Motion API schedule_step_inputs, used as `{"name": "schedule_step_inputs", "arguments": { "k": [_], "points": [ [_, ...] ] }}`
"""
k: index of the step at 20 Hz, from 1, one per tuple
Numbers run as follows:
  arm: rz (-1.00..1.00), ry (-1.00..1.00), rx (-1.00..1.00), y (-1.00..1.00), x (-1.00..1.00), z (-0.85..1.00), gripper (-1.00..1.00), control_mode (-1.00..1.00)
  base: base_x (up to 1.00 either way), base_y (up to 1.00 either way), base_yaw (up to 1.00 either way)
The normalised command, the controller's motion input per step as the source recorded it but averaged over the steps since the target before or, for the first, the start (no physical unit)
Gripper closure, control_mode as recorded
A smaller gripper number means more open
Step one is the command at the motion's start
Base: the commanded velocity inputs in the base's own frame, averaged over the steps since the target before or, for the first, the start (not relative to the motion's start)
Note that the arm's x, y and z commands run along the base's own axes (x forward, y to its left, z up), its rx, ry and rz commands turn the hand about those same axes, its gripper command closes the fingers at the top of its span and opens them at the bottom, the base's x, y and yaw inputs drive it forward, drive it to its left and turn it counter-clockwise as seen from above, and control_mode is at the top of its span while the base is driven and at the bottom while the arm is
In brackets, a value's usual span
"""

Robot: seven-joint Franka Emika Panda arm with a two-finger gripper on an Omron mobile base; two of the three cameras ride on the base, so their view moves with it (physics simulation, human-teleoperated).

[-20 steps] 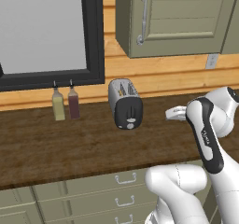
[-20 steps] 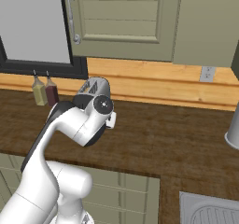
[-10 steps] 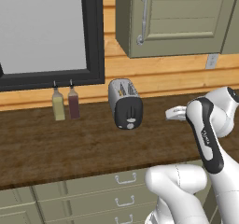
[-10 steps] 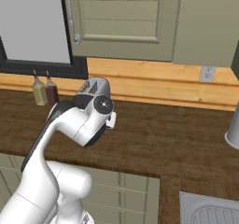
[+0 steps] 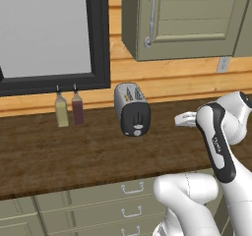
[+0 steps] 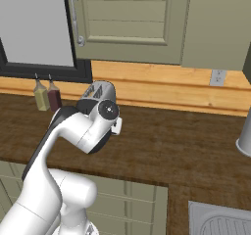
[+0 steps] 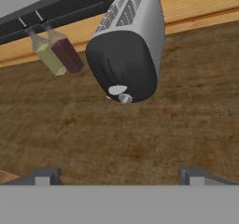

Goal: Start the toaster. Once the lever pops up, take the bread to the plate on the dining counter.

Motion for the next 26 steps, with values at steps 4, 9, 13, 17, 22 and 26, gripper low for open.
{"name": "schedule_step_inputs", "arguments": {
  "k": [4,9,13,17,22,26],
  "points": [
    [0.0,0.0,0.0,0.0,0.0,0.0,-1.0,-1.0,0.0,0.0,0.0],
    [0.0,0.0,0.0,0.0,0.0,0.0,-1.0,-1.0,0.0,0.0,0.0],
    [0.0,0.0,0.0,0.0,0.0,0.0,-1.0,-1.0,0.0,0.0,0.0],
    [0.0,0.0,0.0,0.0,0.0,0.0,-1.0,-1.0,0.0,0.0,0.0],
    [0.0,0.0,0.0,0.0,0.0,0.0,-1.0,-1.0,0.0,0.0,0.0],
    [0.0,0.0,0.0,0.0,0.0,0.0,-1.0,-1.0,0.0,0.0,0.0]
  ]
}}
